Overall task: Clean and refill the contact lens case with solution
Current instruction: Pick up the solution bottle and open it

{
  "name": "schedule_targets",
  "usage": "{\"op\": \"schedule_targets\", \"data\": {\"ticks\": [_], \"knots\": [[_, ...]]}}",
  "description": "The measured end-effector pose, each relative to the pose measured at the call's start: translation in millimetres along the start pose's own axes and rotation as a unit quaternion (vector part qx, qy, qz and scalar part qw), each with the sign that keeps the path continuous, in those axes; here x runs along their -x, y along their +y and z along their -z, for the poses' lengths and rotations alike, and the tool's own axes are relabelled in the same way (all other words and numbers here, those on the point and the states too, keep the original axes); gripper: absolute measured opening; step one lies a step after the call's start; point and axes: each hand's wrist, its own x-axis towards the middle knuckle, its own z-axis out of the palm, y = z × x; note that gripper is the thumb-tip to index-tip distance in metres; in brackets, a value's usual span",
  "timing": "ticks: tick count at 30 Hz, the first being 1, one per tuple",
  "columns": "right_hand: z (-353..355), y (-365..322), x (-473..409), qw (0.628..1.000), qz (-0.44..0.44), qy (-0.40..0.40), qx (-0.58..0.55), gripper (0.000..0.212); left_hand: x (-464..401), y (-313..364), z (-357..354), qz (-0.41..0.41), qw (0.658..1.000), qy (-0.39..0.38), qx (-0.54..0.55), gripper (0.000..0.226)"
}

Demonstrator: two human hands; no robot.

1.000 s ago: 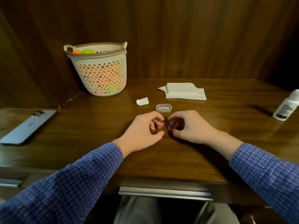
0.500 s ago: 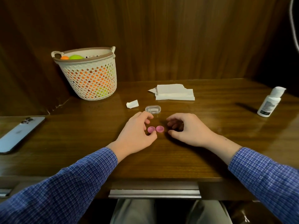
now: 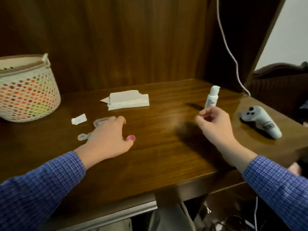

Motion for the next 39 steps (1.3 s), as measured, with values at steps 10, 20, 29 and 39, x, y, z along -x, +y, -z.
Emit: {"op": "schedule_targets", "data": {"ticks": [10,20,29,39], "knots": [[13.6,20.8,-85.9,0.985,-0.168,0.034,0.004,0.077,-39.0,87.4,-6.7,-0.092,0.994,0.033,0.058,0.049],[-56.6,-15.8,-57.7,0.992,0.018,-0.122,0.000,0.036,-31.1,74.6,8.8,-0.033,0.960,0.088,0.262,0.028],[-149.4,-90.8,19.6,0.938,0.183,-0.291,-0.044,0.024,0.9,7.8,55.8,-0.033,0.924,0.151,0.350,0.016],[-202.2,-132.8,39.5,0.911,0.215,-0.351,0.011,0.024,38.2,-60.1,74.3,-0.036,0.913,0.193,0.357,0.021]]}}
